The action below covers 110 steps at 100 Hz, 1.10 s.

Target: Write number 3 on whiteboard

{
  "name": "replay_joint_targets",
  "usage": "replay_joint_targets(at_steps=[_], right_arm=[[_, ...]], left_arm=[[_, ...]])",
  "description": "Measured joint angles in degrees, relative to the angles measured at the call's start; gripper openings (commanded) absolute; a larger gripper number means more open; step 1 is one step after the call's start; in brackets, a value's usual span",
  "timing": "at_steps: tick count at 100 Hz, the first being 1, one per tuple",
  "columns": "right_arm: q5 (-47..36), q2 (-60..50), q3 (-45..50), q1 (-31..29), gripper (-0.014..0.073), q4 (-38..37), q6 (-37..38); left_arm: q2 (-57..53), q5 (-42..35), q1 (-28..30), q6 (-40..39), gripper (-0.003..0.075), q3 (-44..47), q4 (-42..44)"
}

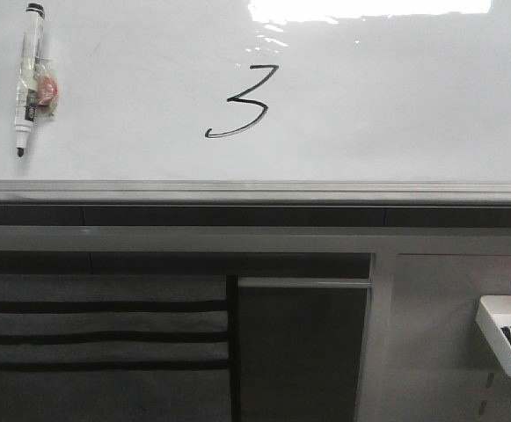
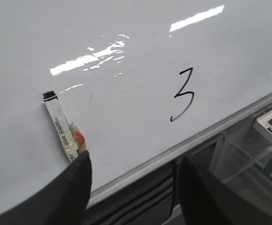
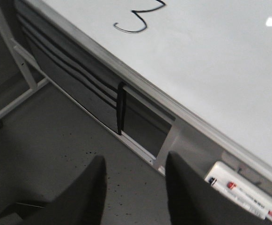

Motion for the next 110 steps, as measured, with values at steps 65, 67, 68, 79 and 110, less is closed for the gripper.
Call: replay_joint_targets(at_steps=[65,67,68,79,110], right_arm=[[-5.3,-12.6,8.2,0.0,-0.0074,-5.9,19.4],[-5.3,-12.6,8.2,0.0,-0.0074,-5.9,19.4],[-5.2,-12.6,8.2,0.0,-0.0074,-5.9,19.4],[-5.1,-12.6,8.2,0.0,-0.0074,-5.9,19.6],[-5.0,-12.7,8.2,0.0,-0.0074,-5.9,19.6]], left_arm=[[-21.1,4.0,2.6,-17.8,0.0218,11.3,13.8],[-21.1,4.0,2.6,-17.8,0.0216,11.3,13.8],[-21.1,4.0,2.6,-17.8,0.0215,11.5,13.8],[-21.1,3.9,2.6,-17.8,0.0197,11.8,13.8],[-23.5,1.2,3.1,-17.8,-0.0018,14.3,22.0]])
